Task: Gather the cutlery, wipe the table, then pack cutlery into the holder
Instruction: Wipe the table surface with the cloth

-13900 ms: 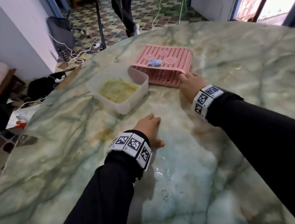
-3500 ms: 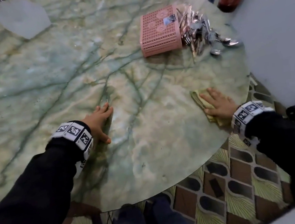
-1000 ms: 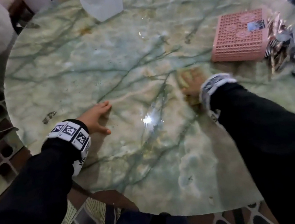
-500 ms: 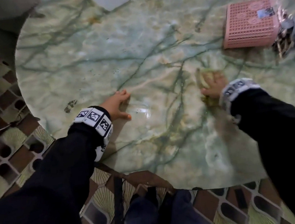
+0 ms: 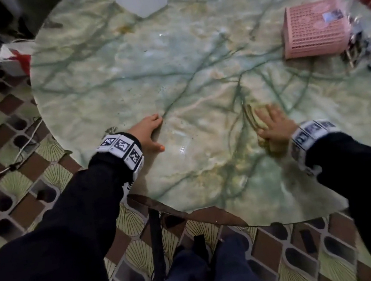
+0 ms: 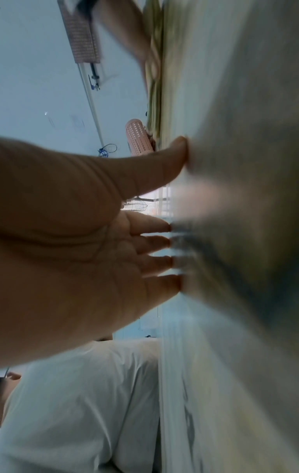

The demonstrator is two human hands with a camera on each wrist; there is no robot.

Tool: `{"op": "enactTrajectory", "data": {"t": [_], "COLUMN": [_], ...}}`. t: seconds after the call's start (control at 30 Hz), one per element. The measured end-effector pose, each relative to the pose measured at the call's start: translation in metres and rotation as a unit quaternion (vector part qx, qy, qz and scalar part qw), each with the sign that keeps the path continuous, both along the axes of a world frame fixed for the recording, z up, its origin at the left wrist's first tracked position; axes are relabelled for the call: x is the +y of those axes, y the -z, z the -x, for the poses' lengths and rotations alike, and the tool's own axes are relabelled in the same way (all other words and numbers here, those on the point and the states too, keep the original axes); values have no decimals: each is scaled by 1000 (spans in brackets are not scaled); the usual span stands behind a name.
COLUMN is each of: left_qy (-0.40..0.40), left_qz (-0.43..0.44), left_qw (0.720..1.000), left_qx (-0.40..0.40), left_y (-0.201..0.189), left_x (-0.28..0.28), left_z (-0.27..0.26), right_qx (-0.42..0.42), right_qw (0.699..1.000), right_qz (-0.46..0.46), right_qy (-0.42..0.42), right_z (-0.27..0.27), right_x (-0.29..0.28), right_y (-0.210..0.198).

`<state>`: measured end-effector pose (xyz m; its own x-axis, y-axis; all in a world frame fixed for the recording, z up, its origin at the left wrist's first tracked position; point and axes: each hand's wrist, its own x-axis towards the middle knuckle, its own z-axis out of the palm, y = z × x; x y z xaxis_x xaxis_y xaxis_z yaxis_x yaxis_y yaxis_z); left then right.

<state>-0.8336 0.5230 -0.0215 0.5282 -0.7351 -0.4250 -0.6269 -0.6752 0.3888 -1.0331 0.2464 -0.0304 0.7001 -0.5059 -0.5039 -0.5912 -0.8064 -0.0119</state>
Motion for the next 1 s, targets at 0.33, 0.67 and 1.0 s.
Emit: {"op": "enactTrajectory", "data": {"t": [0.33,0.67,1.0], "left_qy": [18,5,-59], "left_qz": [7,-19,-14], "left_qw": [1000,1000,998], "left_qx": [1,15,8], "left_y": [5,0,-14], "left_x": [3,-2,-44], "left_z": [-6,-15,-48], "right_qx": [23,-116,3], "right_qw": [916,975,964], "right_qz": [-76,71,6], "right_qy": [-394,-174,-267], "right_z": [9,-85,-18], "right_x": [135,36,-35], "right_y": [-10,5,-2]}}
